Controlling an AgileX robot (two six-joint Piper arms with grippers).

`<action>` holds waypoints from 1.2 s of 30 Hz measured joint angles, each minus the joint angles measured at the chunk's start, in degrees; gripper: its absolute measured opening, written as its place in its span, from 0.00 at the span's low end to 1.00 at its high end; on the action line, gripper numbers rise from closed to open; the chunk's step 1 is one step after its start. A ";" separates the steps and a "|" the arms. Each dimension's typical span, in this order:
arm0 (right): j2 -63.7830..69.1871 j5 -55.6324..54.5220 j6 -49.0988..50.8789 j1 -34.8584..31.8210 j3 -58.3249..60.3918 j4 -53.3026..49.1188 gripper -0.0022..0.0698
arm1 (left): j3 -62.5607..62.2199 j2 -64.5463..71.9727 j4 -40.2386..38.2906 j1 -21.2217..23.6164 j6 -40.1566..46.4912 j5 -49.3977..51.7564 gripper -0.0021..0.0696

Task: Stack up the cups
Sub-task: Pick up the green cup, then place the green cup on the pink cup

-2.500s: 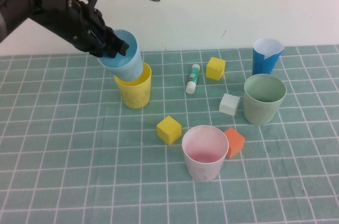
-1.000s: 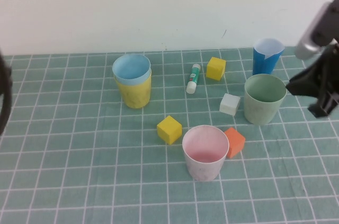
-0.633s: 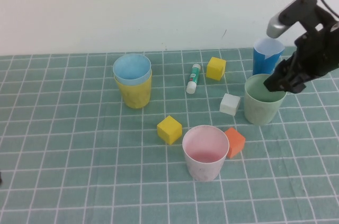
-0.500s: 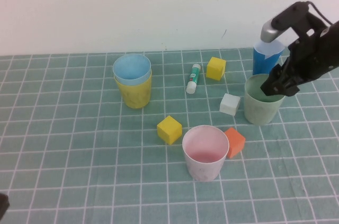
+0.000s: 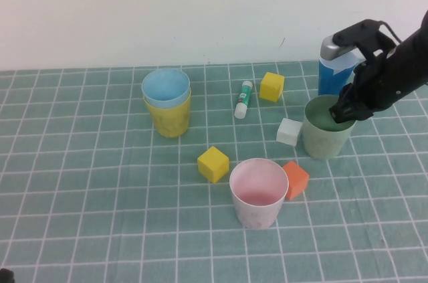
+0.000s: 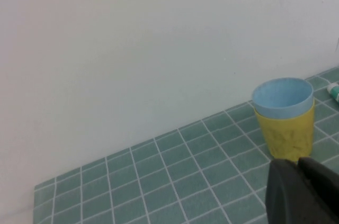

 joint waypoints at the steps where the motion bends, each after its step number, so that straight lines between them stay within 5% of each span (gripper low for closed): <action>1: 0.09 0.00 0.00 0.00 0.00 1.20 0.20 | 0.22 -0.11 0.00 0.00 0.00 0.00 0.03; 5: 0.14 1.64 -0.19 0.00 -0.04 5.78 0.07 | 0.85 -2.06 0.00 0.00 0.03 0.35 0.03; 14: -7.51 7.88 -5.02 2.25 -0.04 10.64 0.07 | 2.47 -11.30 0.00 0.00 0.03 3.57 0.03; 21: -15.19 13.57 -11.67 9.19 -0.13 11.26 0.07 | 9.65 -15.31 0.60 0.00 0.13 -5.11 0.03; 36: -8.41 13.02 -16.03 15.17 -0.13 7.04 0.07 | 10.05 -15.56 0.83 0.00 0.13 -7.71 0.03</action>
